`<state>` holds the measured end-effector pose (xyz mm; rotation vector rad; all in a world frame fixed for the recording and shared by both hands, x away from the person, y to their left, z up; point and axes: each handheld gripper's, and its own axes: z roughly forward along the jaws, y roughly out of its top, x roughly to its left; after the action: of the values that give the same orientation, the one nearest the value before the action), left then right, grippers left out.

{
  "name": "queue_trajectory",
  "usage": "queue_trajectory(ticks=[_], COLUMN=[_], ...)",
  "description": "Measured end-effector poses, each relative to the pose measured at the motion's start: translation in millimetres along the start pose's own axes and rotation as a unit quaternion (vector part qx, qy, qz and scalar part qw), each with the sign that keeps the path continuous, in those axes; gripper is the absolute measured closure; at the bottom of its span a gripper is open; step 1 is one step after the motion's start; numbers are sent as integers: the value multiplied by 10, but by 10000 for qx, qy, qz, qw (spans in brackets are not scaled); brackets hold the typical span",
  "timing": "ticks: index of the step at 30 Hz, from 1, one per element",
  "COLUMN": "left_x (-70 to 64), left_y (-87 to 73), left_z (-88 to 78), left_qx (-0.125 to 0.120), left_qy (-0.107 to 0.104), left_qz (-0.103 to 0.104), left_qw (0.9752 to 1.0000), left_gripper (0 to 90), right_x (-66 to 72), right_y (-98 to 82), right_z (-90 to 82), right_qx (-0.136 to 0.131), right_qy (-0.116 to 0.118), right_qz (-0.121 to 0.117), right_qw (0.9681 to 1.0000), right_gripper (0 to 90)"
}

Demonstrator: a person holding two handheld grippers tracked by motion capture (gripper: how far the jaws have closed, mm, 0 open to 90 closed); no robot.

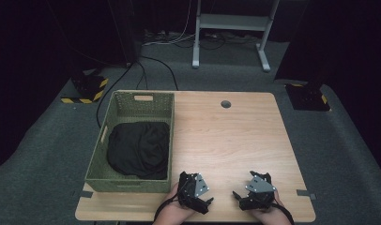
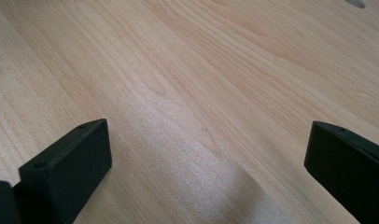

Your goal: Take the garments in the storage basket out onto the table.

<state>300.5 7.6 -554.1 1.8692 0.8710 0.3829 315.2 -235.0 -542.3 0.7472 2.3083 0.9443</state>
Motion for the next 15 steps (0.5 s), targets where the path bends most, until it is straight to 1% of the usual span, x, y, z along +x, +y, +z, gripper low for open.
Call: queue_trajectory(ticks=[2,9,11,12,13,15], left_x=[8,18,29,30,39,38], left_y=[4,13,17,18,20,21], left_z=[-7,-8,-12,-4,-4,2], left_qx=[6,-9,32,40,108,135], left_qy=[-22,-88,-100,-96,-104,-99], left_qz=[-29,-89,-94,-168,-169,-183], left_qw=[10000,9999,9999,9998,9997,9997], left_gripper=[6,3,3,3,2,2], right_x=[-3,4,6,8,9,12], right_y=[0,-4,-6,-6,-6,-5], right_z=[0,-10,-14,-16,-16,-16], right_qx=[1,-48,-72,-72,-73,-72], right_qy=[-5,-7,-9,-11,-15,4], right_qz=[31,5,-5,-4,-11,-38], right_qw=[10000,10000,10000,10000,10000,10000], right_gripper=[4,4,5,4,4,4])
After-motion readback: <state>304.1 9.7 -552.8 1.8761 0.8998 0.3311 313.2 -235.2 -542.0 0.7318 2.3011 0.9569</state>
